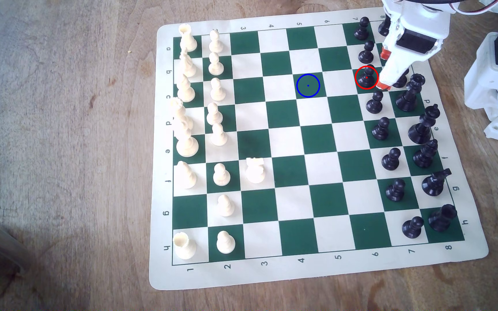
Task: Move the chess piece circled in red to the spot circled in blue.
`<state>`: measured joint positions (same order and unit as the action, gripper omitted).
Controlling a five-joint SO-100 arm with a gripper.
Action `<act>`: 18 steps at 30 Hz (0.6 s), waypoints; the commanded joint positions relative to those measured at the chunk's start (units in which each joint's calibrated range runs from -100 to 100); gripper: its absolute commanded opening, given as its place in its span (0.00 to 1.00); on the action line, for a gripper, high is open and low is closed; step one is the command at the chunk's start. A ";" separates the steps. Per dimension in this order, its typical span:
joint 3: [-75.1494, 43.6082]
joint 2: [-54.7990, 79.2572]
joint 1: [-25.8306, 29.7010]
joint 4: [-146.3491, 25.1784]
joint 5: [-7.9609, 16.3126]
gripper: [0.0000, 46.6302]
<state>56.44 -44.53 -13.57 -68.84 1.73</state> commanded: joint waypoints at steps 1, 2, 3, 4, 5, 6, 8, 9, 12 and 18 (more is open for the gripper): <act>0.41 0.48 -1.72 4.23 -0.15 0.37; 0.77 0.48 -1.96 4.96 -0.15 0.37; 1.04 0.31 -2.11 5.62 -0.15 0.38; 1.13 0.22 -2.27 6.27 -0.15 0.38; 1.13 0.56 -2.43 6.85 -0.15 0.38; 1.13 1.58 -2.82 7.58 -0.34 0.37; 1.22 2.77 -3.29 8.16 -0.44 0.36; 1.58 3.19 -3.52 8.40 -0.54 0.36; 2.94 4.38 -3.91 8.81 -0.68 0.35; 5.75 4.63 -4.15 11.84 -0.73 0.36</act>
<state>61.95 -39.25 -17.40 -58.96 1.10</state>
